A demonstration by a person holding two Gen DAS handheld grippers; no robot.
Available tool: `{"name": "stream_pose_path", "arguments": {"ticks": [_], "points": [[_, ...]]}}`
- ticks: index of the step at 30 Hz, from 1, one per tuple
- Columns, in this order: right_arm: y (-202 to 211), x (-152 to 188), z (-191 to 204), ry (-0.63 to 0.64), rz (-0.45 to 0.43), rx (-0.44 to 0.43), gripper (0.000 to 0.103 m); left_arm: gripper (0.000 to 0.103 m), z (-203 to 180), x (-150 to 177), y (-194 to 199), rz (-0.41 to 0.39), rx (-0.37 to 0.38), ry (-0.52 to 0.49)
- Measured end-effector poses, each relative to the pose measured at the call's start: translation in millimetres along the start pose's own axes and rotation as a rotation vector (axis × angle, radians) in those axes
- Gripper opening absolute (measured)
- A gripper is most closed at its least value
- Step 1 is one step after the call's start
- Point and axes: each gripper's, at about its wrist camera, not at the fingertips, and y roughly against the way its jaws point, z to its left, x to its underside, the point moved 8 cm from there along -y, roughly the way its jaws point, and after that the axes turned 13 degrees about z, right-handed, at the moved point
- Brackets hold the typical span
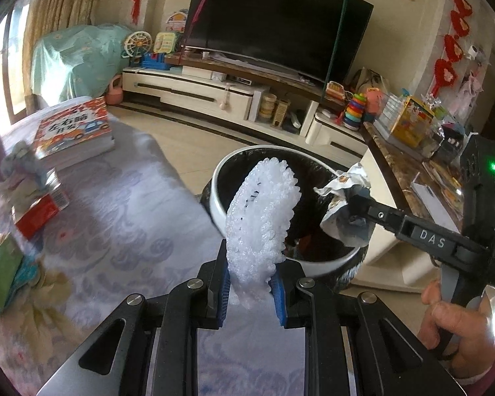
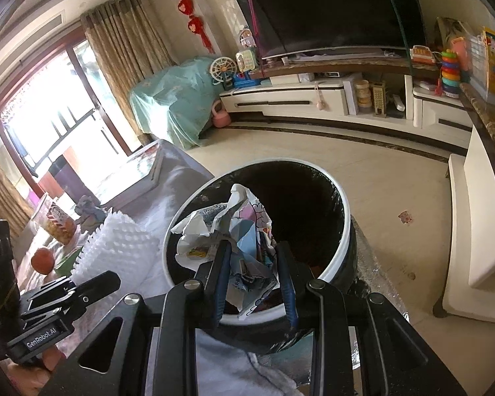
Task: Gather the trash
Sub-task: 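Carry the foam sleeve and foil wrapper over the trash bin with both tools, then open both tools over the bin to drop the foam sleeve and foil wrapper, then move both open tools back over the table toward the green carton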
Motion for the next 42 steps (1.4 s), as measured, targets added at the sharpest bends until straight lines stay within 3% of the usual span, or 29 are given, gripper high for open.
{"name": "stream_pose_path", "arguments": {"ticks": [17, 19, 22, 23, 26, 32, 37, 42], "points": [[-19, -21, -15, -0.010, 0.031, 0.025, 0.032, 0.025, -11, -46, -45, 0.040, -0.029, -0.030], [-20, -22, -15, -0.007, 0.035, 0.029, 0.033, 0.040, -14, -49, -46, 0.042, -0.027, -0.030], [-20, -22, -14, -0.011, 0.034, 0.041, 0.045, 0.059, -15, -51, -45, 0.035, -0.044, -0.024], [-19, -22, -14, -0.014, 0.031, 0.040, 0.051, 0.060, -14, -50, -44, 0.031, -0.050, -0.019], [-17, -22, -14, -0.017, 0.031, 0.033, 0.054, 0.060, -13, -45, -42, 0.029, -0.045, -0.014], [-10, -16, -9, -0.026, 0.017, 0.012, 0.067, 0.062, -2, -19, -32, 0.032, -0.037, 0.026], [-2, -6, 6, -0.031, -0.001, -0.026, 0.093, 0.064, 12, 11, -13, 0.014, -0.058, 0.054], [7, 9, 29, -0.021, -0.020, -0.058, 0.094, 0.065, 29, 46, 10, 0.000, -0.069, 0.102]]}}
